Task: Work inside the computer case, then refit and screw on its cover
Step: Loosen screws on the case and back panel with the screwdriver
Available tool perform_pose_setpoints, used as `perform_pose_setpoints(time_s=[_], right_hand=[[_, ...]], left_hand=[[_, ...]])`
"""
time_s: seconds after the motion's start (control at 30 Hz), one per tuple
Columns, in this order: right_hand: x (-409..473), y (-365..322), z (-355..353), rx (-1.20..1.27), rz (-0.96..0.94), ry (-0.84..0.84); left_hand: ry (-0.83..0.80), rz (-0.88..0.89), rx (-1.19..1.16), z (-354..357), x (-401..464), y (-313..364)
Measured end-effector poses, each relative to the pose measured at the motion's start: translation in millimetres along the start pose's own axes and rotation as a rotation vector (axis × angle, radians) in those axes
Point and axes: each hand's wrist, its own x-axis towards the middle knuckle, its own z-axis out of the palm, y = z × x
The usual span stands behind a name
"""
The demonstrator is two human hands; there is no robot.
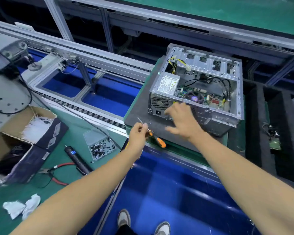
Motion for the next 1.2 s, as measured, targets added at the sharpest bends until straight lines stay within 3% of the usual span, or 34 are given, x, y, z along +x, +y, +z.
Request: perform_pose_setpoints(time_s=[0.1, 0.17, 0.27, 0.33, 0.43, 0.53, 0.67, 0.9, 0.97, 1.07, 1.2], right_hand=[[16.8, -43.2, 30.0, 0.309, 0.21, -0.483], [28.9, -53.5, 50.0, 0.419, 0.289, -0.573], [42.5, -45.4, 65.5, 0.217, 0.314, -0.485], [37.1, -27.4, 73.5, 0.13, 0.403, -0.397], [11.7, -0.4, 86.0, 0.152, 0.601, -0.238], [-6.2, 11.0, 98.5, 0.208, 0.666, -0.185], [-9.6, 16.1, 103.6, 0.309, 0.694, -0.122], [-10.0, 15.5, 102.8, 0.357, 0.696, -0.115], [-9.4, 9.5, 100.7, 0.378, 0.72, -0.101], [-10.9, -1.2, 97.8, 0.402, 0.744, -0.093], [-19.5, -15.1, 97.3, 0.401, 0.765, -0.136]], left_hand=[[-0.025, 0.04, -0.083, -25.2, 17.6, 18.5], [-0.074, 0.056, -0.137, -37.8, 29.6, 28.7], [-0.219, 0.064, -0.058, -61.8, 47.1, 38.1], [-0.299, 0.149, 0.263, -76.9, 59.3, 38.6], [-0.296, 0.407, 0.732, -75.0, 76.0, 34.5], [-0.319, 0.633, 1.073, -44.0, 87.4, 29.6], [-0.338, 0.648, 1.244, -15.4, 100.1, 23.9], [-0.325, 0.717, 1.227, -9.1, 107.6, 19.5], [-0.245, 0.62, 0.998, -10.9, 103.2, 19.6], [-0.25, 0.41, 0.486, -13.7, 94.1, 20.8], [-0.268, 0.26, 0.183, -17.7, 85.2, 25.6]])
